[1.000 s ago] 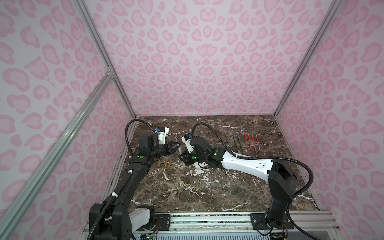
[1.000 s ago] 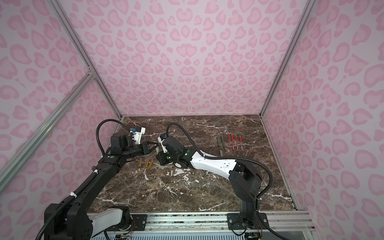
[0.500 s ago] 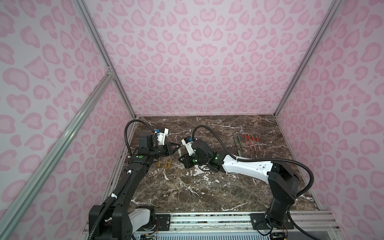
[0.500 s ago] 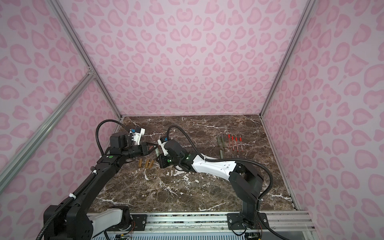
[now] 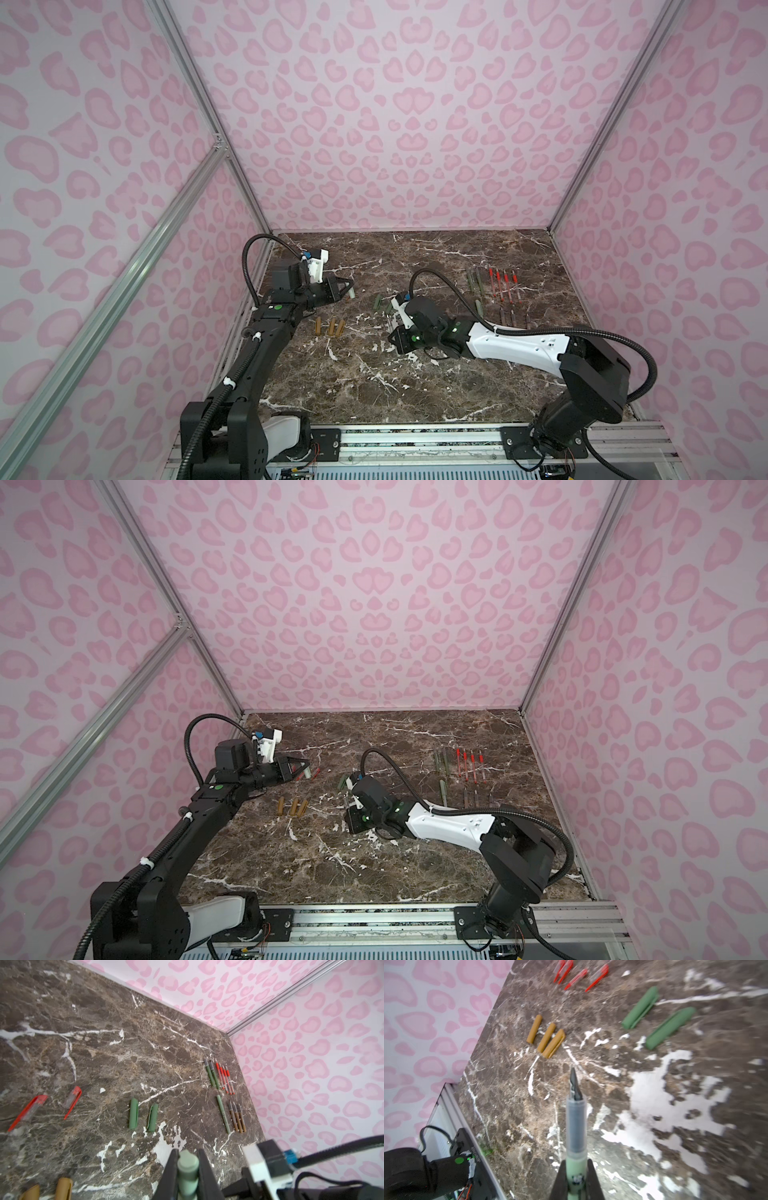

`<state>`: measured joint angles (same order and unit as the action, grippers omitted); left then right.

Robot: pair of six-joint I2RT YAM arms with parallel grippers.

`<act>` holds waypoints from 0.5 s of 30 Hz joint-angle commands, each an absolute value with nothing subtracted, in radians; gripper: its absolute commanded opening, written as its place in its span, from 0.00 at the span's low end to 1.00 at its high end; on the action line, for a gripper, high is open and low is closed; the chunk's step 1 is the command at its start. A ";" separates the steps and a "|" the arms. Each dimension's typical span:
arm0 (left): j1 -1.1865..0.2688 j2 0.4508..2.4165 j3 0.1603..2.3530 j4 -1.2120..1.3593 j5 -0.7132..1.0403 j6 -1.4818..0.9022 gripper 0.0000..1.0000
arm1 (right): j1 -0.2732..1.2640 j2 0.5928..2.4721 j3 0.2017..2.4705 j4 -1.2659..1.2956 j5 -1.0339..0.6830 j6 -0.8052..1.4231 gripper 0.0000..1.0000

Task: Open the pen caps
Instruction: 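Pull the pale green pen away from the left gripper with the right gripper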

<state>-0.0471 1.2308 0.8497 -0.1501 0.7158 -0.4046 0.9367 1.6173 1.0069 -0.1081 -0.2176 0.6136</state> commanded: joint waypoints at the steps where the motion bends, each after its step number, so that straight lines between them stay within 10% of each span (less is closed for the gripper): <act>1: -0.085 1.241 0.817 -0.198 0.649 -0.320 0.04 | 0.899 1.574 0.978 -0.149 -0.180 0.610 0.00; 15: -0.248 1.384 0.739 -0.230 0.536 -0.298 0.04 | 0.710 1.300 0.845 -0.312 -0.115 0.572 0.00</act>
